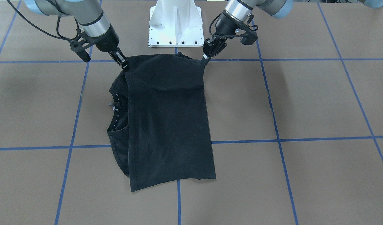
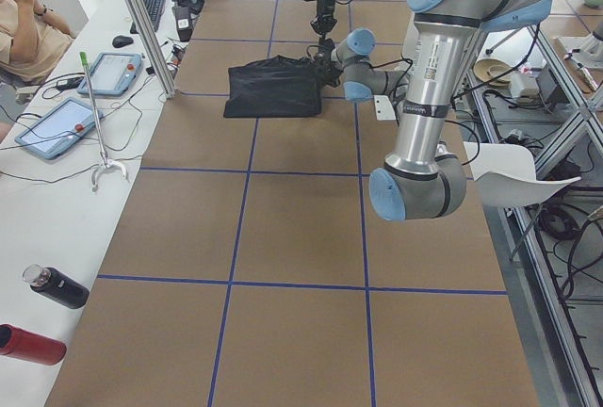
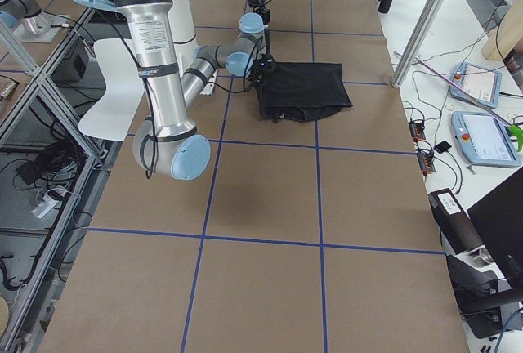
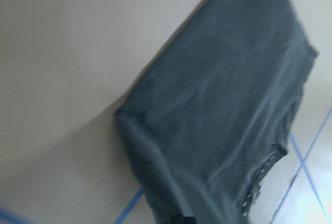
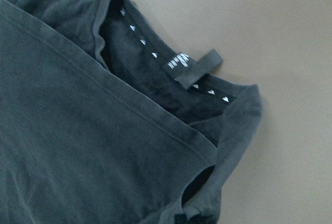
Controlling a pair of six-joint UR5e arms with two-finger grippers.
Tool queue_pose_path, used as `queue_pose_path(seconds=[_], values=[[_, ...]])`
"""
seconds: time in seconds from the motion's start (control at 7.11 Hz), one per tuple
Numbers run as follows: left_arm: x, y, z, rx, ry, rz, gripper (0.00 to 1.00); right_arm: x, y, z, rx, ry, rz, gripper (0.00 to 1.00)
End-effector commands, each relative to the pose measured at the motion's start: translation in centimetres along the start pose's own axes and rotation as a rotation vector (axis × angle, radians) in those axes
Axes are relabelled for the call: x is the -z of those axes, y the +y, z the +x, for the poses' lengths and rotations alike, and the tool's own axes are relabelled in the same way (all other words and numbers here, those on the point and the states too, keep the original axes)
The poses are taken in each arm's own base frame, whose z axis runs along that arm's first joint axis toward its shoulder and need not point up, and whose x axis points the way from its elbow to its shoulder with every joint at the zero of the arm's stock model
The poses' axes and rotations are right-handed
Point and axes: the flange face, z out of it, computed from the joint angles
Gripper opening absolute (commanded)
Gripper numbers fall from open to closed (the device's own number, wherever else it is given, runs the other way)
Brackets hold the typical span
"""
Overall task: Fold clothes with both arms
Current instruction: 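Lift the near edge with both grippers and fold it away from the robot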
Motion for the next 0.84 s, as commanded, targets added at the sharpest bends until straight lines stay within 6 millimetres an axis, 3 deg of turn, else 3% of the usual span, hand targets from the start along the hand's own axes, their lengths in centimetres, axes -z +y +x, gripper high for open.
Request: queue_pose_path(seconds=[0.0,0.28,0.56,0.7], values=[[-3.1,-7.3,3.2,-0.069,-0.023,0.109,0.00,-0.7,-6.5,-7.1,-0.004,0.004,0.031,0.00],[-6.6,-10.8,5.7,-0.103,-0.040,0.177,0.00,-2.3,-8.7,-11.3,0.007,0.018,0.063,0.00],[-8.7,-14.7,6.4,-0.127,-0.033,0.216,0.00,-3.1,-11.5,-16.0,0.024,0.039,0.076,0.00],[-11.1,-16.2,6.5,-0.126,-0.026,0.224,0.00,-3.5,-12.6,-17.5,0.042,0.050,0.086,0.00]])
